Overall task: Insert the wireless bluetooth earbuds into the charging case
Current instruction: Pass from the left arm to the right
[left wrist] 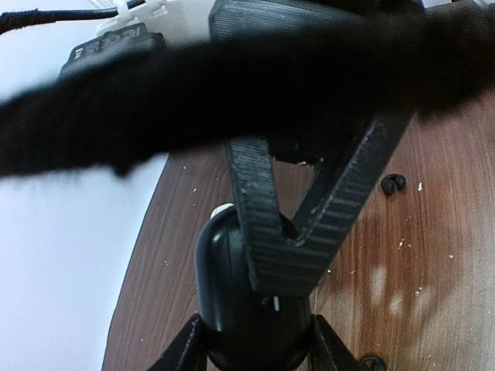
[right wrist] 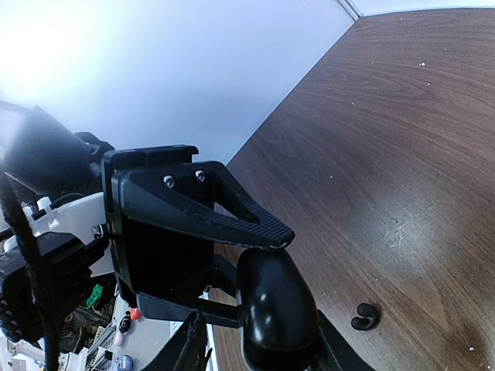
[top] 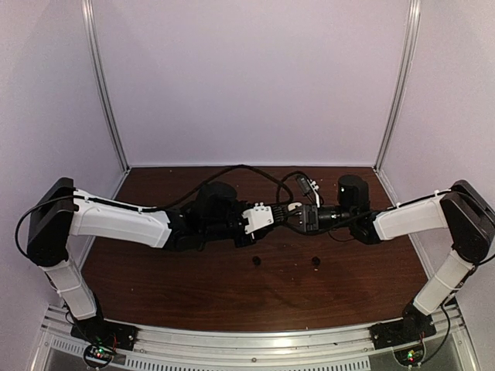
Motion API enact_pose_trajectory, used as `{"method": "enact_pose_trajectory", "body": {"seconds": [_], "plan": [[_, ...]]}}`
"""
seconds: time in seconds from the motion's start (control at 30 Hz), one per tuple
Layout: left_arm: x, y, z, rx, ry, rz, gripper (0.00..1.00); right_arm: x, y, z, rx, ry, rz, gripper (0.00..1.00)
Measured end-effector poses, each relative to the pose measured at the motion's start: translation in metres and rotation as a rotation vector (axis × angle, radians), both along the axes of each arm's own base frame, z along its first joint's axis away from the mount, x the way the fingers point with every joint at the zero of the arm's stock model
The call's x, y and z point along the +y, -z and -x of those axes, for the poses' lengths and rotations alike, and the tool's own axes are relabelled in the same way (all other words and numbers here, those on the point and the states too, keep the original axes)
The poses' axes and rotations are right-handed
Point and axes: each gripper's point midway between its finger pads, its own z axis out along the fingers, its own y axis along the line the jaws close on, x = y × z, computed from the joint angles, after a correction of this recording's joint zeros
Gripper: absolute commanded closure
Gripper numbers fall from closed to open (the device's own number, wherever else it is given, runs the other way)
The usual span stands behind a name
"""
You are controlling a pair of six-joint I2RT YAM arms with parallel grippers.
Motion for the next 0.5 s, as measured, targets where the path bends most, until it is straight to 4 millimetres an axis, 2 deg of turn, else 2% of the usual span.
{"method": "enact_pose_trajectory", "body": {"seconds": [0.5], "plan": [[-0.0009, -0.0064, 0.0012, -0.018, 0.0, 0.009, 0.77, -0.0012, -0.0038, 0.0006, 0.0, 0.014, -0.038, 0.69]]}}
